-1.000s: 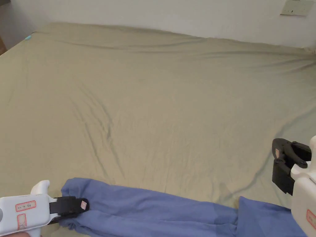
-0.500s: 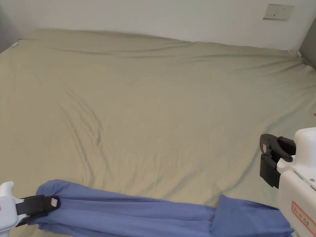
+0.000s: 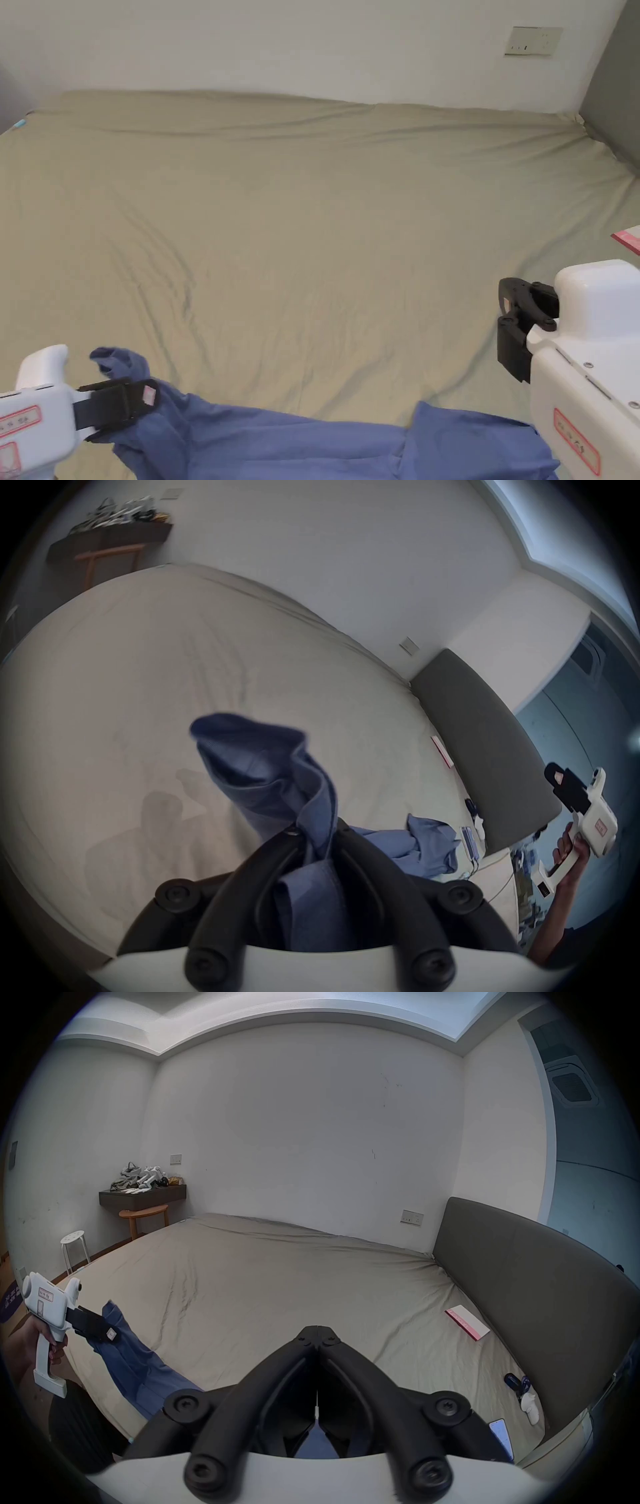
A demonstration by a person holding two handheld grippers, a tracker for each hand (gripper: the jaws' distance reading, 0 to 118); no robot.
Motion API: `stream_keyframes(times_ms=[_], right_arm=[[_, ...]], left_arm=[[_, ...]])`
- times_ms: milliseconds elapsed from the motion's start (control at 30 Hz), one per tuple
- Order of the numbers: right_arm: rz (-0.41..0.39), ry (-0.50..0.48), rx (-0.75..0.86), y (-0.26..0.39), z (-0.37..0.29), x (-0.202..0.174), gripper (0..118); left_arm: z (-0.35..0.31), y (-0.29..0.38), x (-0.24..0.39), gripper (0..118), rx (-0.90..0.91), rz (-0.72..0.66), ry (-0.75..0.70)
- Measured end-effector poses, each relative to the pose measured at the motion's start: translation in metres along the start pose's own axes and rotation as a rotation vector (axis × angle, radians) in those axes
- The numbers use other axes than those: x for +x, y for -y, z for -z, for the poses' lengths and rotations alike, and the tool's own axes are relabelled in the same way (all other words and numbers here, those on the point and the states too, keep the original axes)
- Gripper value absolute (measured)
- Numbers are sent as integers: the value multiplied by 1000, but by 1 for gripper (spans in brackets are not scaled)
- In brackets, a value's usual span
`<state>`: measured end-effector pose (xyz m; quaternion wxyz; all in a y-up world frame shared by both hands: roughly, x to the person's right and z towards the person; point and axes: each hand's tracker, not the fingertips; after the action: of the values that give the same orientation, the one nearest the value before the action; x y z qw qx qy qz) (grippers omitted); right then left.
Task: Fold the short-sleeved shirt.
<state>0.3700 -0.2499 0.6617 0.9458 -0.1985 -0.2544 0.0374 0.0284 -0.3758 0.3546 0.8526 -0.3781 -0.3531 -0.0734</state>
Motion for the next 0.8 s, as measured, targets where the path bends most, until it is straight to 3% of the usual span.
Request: stream_keyframes(times_ms=[133, 167, 500, 600, 667, 700, 800], right_arm=[[-8, 7, 0, 4, -3, 8, 2], [-3, 6, -1, 5, -4, 10, 2], [28, 28, -16, 18, -9, 32, 2], [42, 36, -24, 20, -8, 38, 2], [47, 41, -29, 22, -7, 41, 2], [48, 42, -31, 22, -6, 42, 2], [49, 45, -39, 22, -4, 42, 2]], left_arm=[[22, -2, 44, 8, -74, 30, 81], [33, 6, 64, 8, -150, -106, 228], [112, 39, 147, 8, -322, 32, 81], [123, 47, 168, 9, -349, 5, 90], [129, 51, 174, 19, -368, -5, 136], [132, 52, 176, 30, -383, -16, 162], [132, 53, 183, 93, -394, -53, 245]])
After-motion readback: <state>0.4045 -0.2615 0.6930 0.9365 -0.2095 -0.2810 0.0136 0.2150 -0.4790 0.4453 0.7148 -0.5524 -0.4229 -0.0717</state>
